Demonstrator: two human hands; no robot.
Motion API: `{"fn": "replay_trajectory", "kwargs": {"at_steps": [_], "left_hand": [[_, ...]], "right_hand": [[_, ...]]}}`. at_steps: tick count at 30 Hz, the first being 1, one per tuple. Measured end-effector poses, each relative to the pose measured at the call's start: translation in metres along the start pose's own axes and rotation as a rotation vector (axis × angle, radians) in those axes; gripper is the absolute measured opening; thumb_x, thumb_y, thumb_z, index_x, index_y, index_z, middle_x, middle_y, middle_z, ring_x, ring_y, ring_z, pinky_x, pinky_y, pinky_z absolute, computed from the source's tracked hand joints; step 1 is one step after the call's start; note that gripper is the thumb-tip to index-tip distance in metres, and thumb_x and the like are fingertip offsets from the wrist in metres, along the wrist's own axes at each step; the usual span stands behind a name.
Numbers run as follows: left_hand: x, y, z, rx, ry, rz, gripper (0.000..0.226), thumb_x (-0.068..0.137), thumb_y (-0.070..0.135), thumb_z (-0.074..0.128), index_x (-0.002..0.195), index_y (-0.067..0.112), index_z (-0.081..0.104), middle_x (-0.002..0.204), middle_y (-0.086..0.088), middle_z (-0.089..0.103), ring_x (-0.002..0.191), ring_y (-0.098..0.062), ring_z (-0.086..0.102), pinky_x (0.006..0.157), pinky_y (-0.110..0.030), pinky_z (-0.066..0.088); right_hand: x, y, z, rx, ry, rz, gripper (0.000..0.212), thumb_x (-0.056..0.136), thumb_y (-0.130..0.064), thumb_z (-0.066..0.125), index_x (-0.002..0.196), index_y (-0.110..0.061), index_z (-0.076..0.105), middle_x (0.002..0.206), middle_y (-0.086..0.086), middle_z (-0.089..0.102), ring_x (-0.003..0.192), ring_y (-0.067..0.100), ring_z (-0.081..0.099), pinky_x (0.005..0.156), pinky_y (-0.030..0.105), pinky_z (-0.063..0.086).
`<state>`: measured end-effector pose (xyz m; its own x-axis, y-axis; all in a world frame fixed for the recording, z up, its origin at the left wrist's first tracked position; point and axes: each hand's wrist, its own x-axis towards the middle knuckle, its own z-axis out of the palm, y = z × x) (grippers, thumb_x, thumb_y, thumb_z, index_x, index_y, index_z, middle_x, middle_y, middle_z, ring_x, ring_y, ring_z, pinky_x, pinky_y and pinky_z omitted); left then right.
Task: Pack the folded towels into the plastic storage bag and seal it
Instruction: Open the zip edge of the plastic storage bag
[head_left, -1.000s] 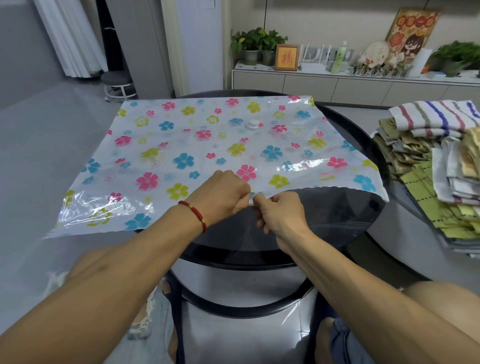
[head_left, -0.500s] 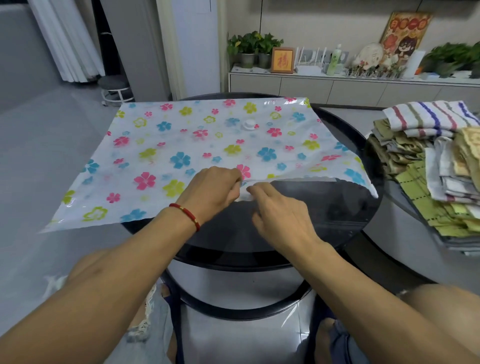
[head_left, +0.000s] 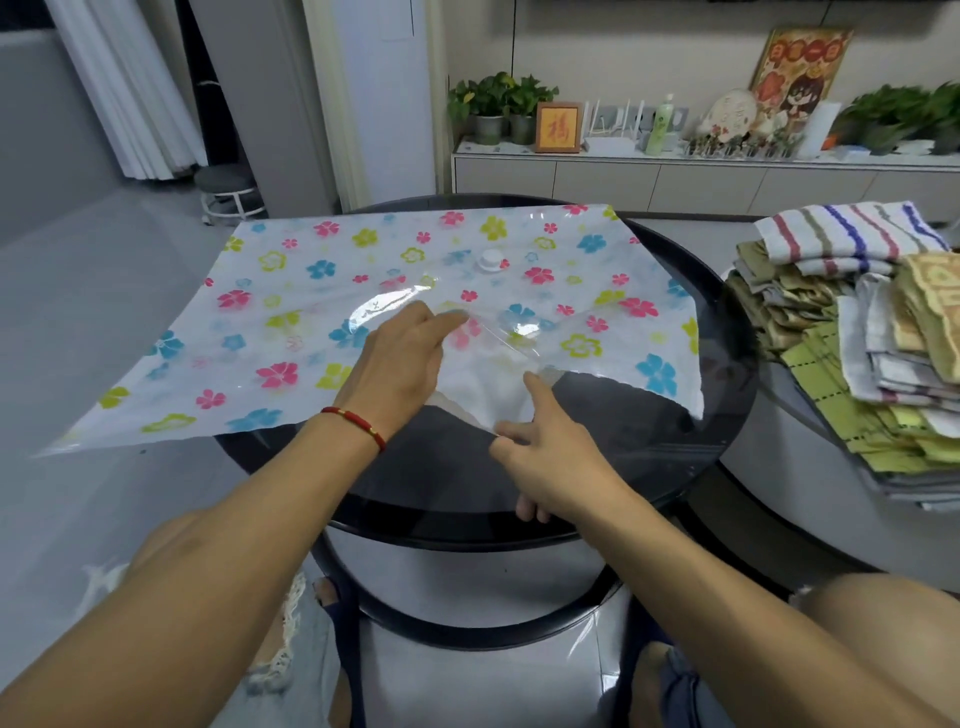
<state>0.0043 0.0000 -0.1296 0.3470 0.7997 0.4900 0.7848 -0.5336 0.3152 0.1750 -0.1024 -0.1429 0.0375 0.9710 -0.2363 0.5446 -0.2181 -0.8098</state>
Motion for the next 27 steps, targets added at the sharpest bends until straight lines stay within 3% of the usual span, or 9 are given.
{"fn": "replay_trajectory", "kwargs": {"at_steps": [2, 4, 7, 10, 15, 19, 21, 24, 27], "left_hand": [[-0.006, 0.0, -0.002, -0.014, -0.093, 0.049, 0.054, 0.087, -0.001, 0.054, 0.136, 0.021, 0.058, 0.092, -0.006, 0.054, 0.084, -0.029, 0.057, 0.076, -0.042, 0.052], [-0.012, -0.001, -0.003, 0.044, -0.212, 0.123, 0.065, 0.084, -0.001, 0.054, 0.141, 0.029, 0.052, 0.092, -0.001, 0.049, 0.08, -0.027, 0.054, 0.07, -0.045, 0.052], [-0.015, -0.004, -0.004, 0.109, -0.308, 0.14, 0.072, 0.083, -0.003, 0.05, 0.143, 0.036, 0.047, 0.103, 0.001, 0.047, 0.079, -0.029, 0.054, 0.066, -0.047, 0.051], [-0.012, 0.004, -0.001, 0.278, -0.393, 0.225, 0.075, 0.083, 0.001, 0.052, 0.143, 0.044, 0.041, 0.14, 0.003, 0.041, 0.089, -0.025, 0.055, 0.056, -0.031, 0.046], [0.024, 0.048, 0.017, 0.482, -0.391, 0.455, 0.071, 0.086, 0.025, 0.062, 0.149, 0.032, 0.029, 0.165, 0.007, 0.013, 0.136, -0.028, 0.035, 0.09, -0.042, 0.047], [0.058, 0.059, 0.008, 0.502, -0.242, 0.3, 0.07, 0.082, 0.037, 0.066, 0.146, 0.022, 0.039, 0.164, 0.012, 0.016, 0.13, -0.028, 0.045, 0.084, -0.047, 0.052], [0.074, 0.058, -0.001, 0.46, -0.182, 0.206, 0.077, 0.08, 0.04, 0.07, 0.147, 0.019, 0.038, 0.164, 0.011, 0.015, 0.128, -0.029, 0.047, 0.083, -0.049, 0.053], [0.085, 0.055, -0.005, 0.407, -0.173, 0.153, 0.086, 0.079, 0.04, 0.074, 0.151, 0.018, 0.032, 0.164, 0.01, 0.016, 0.133, -0.028, 0.043, 0.091, -0.051, 0.051], [0.073, 0.052, -0.001, 0.374, -0.207, 0.231, 0.095, 0.076, 0.039, 0.078, 0.153, 0.017, 0.027, 0.163, 0.005, 0.02, 0.133, -0.028, 0.043, 0.093, -0.051, 0.051]], "right_hand": [[0.003, -0.001, -0.01, -0.3, 0.119, -0.169, 0.078, 0.089, -0.025, 0.052, 0.161, -0.036, 0.024, 0.144, -0.009, 0.061, 0.088, 0.032, 0.076, 0.077, 0.037, 0.06], [0.009, -0.001, -0.023, -0.73, 0.24, -0.364, 0.063, 0.09, -0.018, 0.053, 0.151, -0.035, 0.044, 0.156, -0.009, 0.051, 0.114, 0.032, 0.068, 0.079, 0.039, 0.053], [0.021, 0.003, -0.048, -1.027, 0.257, -0.385, 0.042, 0.082, 0.002, 0.059, 0.114, -0.025, 0.06, 0.136, -0.005, 0.057, 0.097, 0.032, 0.069, 0.051, 0.033, 0.034], [0.03, 0.009, -0.055, -1.02, 0.292, -0.383, 0.019, 0.085, 0.0, 0.059, 0.085, -0.019, 0.057, 0.097, -0.002, 0.06, 0.093, 0.028, 0.064, 0.053, 0.034, 0.029], [0.03, 0.02, -0.036, -0.753, 0.409, -0.344, 0.009, 0.094, -0.01, 0.054, 0.086, -0.014, 0.056, 0.113, 0.001, 0.065, 0.084, 0.029, 0.057, 0.055, 0.033, 0.025], [0.021, 0.028, -0.031, -0.568, 0.455, -0.096, 0.017, 0.095, -0.011, 0.052, 0.099, -0.018, 0.067, 0.091, 0.008, 0.061, 0.094, 0.039, 0.066, 0.066, 0.037, 0.033], [0.014, 0.029, -0.031, -0.453, 0.437, -0.032, 0.025, 0.098, -0.019, 0.047, 0.11, -0.025, 0.068, 0.097, 0.009, 0.067, 0.095, 0.041, 0.065, 0.07, 0.038, 0.037], [0.009, 0.028, -0.041, -0.323, 0.296, 0.011, 0.064, 0.094, -0.023, 0.041, 0.153, -0.046, 0.033, 0.097, 0.009, 0.074, 0.086, 0.032, 0.067, 0.076, 0.04, 0.052], [0.014, 0.022, -0.056, -0.376, 0.282, -0.075, 0.076, 0.09, -0.022, 0.043, 0.157, -0.05, 0.02, 0.087, 0.006, 0.071, 0.081, 0.032, 0.067, 0.073, 0.041, 0.053]]}}
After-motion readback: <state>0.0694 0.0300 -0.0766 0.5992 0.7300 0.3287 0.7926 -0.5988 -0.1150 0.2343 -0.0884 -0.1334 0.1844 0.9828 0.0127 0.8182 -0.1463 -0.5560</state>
